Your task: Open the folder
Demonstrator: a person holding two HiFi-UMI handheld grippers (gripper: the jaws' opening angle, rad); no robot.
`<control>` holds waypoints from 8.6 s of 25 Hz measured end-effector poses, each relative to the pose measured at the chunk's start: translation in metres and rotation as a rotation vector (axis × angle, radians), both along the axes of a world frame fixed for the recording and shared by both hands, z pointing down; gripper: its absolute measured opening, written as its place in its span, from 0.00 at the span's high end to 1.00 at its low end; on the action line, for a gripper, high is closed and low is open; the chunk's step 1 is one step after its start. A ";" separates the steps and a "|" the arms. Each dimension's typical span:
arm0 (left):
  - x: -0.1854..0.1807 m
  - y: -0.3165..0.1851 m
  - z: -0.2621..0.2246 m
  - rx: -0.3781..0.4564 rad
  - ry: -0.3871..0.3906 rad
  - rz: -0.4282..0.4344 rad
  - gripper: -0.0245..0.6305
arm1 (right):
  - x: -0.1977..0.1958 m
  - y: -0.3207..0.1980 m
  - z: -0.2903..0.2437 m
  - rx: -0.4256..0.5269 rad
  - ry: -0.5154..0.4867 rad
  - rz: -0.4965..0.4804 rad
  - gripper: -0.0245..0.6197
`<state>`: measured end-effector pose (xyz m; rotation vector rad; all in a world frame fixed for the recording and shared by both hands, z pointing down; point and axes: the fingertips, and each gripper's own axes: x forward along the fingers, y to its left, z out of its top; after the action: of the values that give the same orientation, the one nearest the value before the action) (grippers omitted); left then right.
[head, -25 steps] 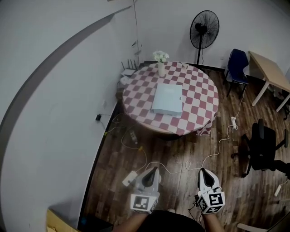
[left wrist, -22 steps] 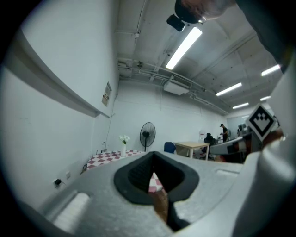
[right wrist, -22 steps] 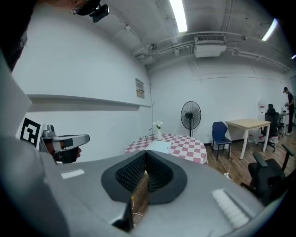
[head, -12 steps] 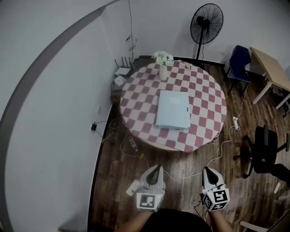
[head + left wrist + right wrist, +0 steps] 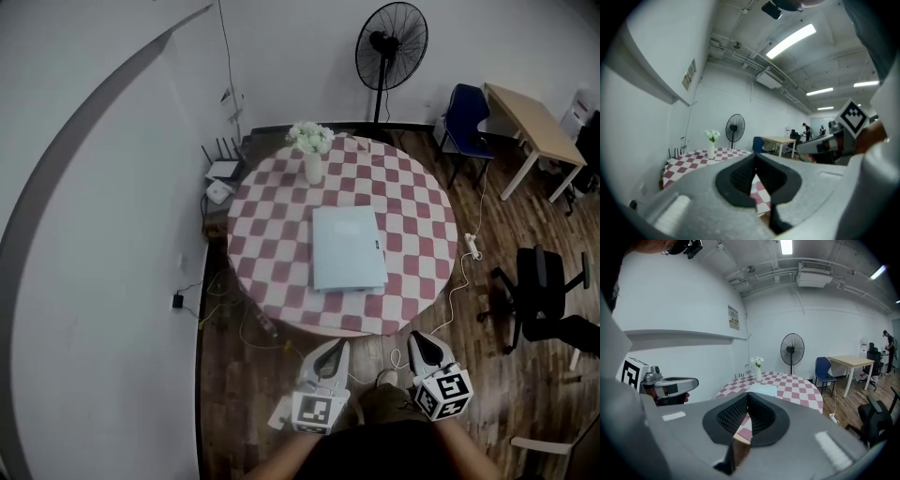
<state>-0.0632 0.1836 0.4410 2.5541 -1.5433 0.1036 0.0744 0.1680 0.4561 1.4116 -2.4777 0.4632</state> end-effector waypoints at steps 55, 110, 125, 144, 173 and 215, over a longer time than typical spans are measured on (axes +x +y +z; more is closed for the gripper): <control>0.131 -0.272 0.300 -0.477 -0.587 0.529 0.69 | 0.011 -0.323 0.303 -0.594 0.028 -0.168 0.84; 0.096 -0.284 0.165 -0.481 -0.205 0.311 0.95 | 0.008 -0.308 0.298 -0.618 0.009 -0.163 0.90; -0.047 -0.265 0.082 -0.261 -0.160 -0.011 0.96 | -0.017 -0.285 0.286 -0.598 0.207 -0.190 0.96; -0.237 -0.220 0.116 -0.300 -0.136 -0.436 0.95 | -0.146 -0.246 0.258 -0.500 0.227 -0.368 0.96; -0.387 -0.196 0.307 -0.710 -0.212 -0.699 0.90 | -0.229 -0.213 0.271 -0.501 0.190 -0.374 0.96; -0.227 -0.193 0.116 -0.239 -0.275 -0.604 0.87 | -0.036 -0.221 0.124 -0.280 -0.058 -0.216 0.96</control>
<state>-0.2906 -0.0091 0.5574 1.8593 -2.1767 0.5412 0.0380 -0.0533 0.5801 1.0249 -2.4547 0.7765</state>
